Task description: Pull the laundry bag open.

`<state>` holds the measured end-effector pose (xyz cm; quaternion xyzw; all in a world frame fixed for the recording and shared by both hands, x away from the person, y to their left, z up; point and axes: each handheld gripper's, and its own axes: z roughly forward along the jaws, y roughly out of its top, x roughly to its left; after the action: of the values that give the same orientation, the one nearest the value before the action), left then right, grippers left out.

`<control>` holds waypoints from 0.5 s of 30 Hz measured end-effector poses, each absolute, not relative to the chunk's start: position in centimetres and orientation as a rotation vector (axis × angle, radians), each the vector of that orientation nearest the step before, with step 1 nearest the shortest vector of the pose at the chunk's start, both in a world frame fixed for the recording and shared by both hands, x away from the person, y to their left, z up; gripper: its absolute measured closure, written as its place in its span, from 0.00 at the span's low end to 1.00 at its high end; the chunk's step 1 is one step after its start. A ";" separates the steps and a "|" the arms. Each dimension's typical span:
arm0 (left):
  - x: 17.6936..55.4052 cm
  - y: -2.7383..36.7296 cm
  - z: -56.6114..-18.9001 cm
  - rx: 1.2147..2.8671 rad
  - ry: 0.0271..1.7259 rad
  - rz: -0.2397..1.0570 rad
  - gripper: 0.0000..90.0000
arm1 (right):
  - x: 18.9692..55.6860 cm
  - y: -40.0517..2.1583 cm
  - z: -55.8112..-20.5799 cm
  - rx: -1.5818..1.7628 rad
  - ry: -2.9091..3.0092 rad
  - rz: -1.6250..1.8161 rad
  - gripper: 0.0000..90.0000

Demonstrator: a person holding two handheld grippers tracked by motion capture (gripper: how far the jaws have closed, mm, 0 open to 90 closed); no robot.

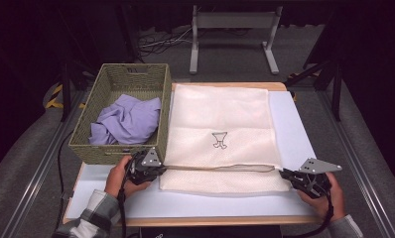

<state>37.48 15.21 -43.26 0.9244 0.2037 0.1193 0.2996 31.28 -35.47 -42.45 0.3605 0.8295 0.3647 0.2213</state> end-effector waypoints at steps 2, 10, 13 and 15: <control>37.5 15.5 -43.4 2.472 0.558 0.342 0.91 | 31.3 -35.4 -42.5 0.993 2.297 1.000 0.96; 37.6 16.3 -43.8 2.468 0.583 0.329 0.91 | 31.3 -35.4 -42.6 0.998 2.300 0.997 0.96; 37.6 16.5 -43.9 2.457 0.590 0.319 0.91 | 31.3 -35.5 -42.6 0.998 2.300 1.002 0.96; 37.7 16.5 -44.0 2.447 0.592 0.320 0.91 | 31.3 -35.5 -42.6 0.997 2.303 1.000 0.96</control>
<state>37.65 16.53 -43.97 0.9206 0.2226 0.1204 0.2974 31.29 -35.45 -42.65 0.3601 0.8320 0.3612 0.2183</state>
